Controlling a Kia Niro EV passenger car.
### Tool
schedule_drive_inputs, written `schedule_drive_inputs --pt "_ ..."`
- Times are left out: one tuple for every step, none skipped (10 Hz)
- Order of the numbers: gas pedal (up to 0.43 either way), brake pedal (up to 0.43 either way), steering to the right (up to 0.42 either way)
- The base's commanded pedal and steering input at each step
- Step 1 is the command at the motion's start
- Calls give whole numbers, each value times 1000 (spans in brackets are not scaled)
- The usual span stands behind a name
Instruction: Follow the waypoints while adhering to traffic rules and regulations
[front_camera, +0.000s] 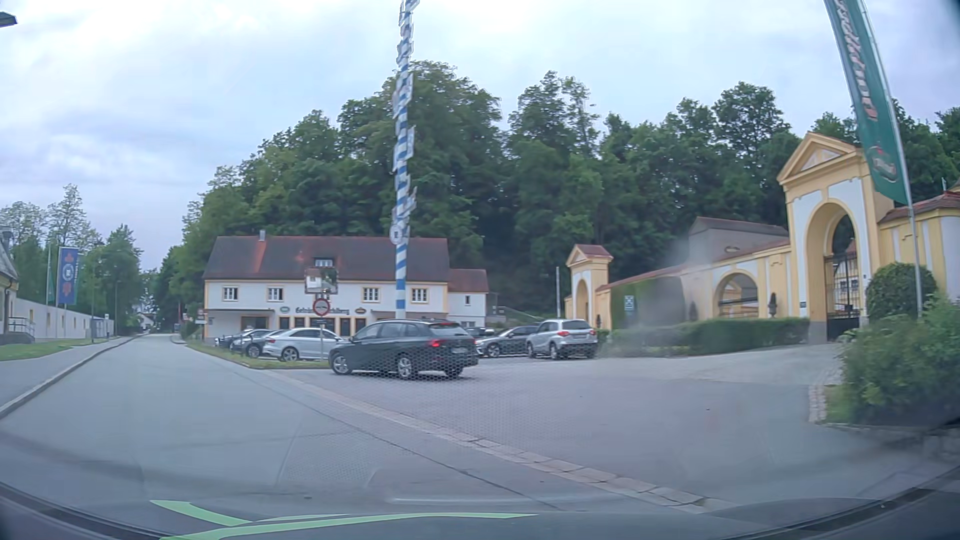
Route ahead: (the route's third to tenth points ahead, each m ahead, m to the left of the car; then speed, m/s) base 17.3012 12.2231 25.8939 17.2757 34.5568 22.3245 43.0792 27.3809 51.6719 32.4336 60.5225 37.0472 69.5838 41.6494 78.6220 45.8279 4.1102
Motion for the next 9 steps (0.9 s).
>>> schedule_drive_inputs --pt "280 0 -474" --pt "287 0 -453" --pt "287 0 -428" --pt "299 0 -395" --pt "311 0 -359" --pt "311 0 -316" --pt "311 0 -270" --pt "311 0 -235" --pt "311 0 -197"
